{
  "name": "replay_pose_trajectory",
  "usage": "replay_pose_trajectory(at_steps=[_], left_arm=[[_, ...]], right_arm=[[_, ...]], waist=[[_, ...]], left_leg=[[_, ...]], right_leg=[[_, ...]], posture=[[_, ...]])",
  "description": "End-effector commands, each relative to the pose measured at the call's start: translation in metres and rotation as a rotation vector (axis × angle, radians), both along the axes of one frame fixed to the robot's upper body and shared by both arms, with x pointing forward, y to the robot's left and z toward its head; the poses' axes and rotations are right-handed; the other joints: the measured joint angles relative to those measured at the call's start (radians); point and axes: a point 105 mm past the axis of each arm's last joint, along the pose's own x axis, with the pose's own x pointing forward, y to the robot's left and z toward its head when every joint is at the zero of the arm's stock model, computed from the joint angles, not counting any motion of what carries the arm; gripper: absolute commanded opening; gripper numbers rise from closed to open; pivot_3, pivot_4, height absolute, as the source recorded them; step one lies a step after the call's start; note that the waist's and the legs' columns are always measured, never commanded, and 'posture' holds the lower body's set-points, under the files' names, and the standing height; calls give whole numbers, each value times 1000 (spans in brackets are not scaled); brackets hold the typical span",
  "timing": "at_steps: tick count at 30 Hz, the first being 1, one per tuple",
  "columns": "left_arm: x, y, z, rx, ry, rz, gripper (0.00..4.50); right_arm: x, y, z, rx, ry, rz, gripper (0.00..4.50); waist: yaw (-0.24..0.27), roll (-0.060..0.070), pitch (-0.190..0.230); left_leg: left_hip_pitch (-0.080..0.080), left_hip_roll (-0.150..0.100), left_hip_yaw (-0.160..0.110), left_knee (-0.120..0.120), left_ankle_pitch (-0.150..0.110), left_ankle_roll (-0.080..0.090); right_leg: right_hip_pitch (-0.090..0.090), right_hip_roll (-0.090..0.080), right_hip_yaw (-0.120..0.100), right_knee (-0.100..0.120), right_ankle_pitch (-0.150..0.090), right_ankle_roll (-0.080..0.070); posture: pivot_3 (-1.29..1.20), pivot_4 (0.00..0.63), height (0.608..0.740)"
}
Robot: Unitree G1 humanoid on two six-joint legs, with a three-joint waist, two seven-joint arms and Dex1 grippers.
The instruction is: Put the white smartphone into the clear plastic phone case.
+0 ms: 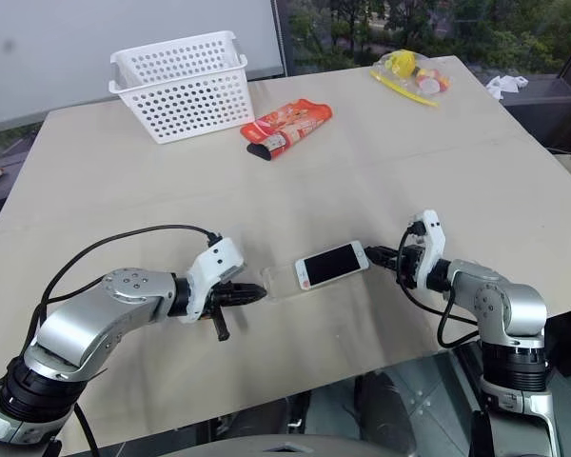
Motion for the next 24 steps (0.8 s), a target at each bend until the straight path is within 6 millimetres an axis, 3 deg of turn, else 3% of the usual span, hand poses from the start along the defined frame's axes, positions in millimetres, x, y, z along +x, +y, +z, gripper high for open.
replay_pose_trajectory(at_steps=[1,5,8,18,24], left_arm=[[3,-2,5,-6,-29,-5,0],[3,-2,4,-5,-28,-6,0],[4,-2,4,-8,-29,-9,0],[6,-4,3,-14,-33,-11,0],[6,-5,3,-15,-35,-11,0]], right_arm=[[3,2,25,12,-121,36,44],[-4,3,43,-184,-439,205,44],[-10,7,40,-359,-613,366,44],[-7,7,16,-424,-562,420,44],[9,-5,19,-486,-593,359,44]], waist=[[0,0,0],[1,0,0],[-1,0,0],[5,-1,0],[6,-1,0]], left_leg=[[0,0,0,0,0,0],[0,0,0,0,0,0],[0,0,1,0,-1,1],[1,1,1,2,1,-1],[1,1,1,2,1,-1]], right_leg=[[0,0,0,0,0,0],[0,0,0,0,0,0],[1,4,-1,0,0,1],[2,0,0,0,0,0],[2,0,0,0,0,0]], posture=[[0,150,740],[0,150,740],[0,150,740],[0,150,740],[0,150,740]])
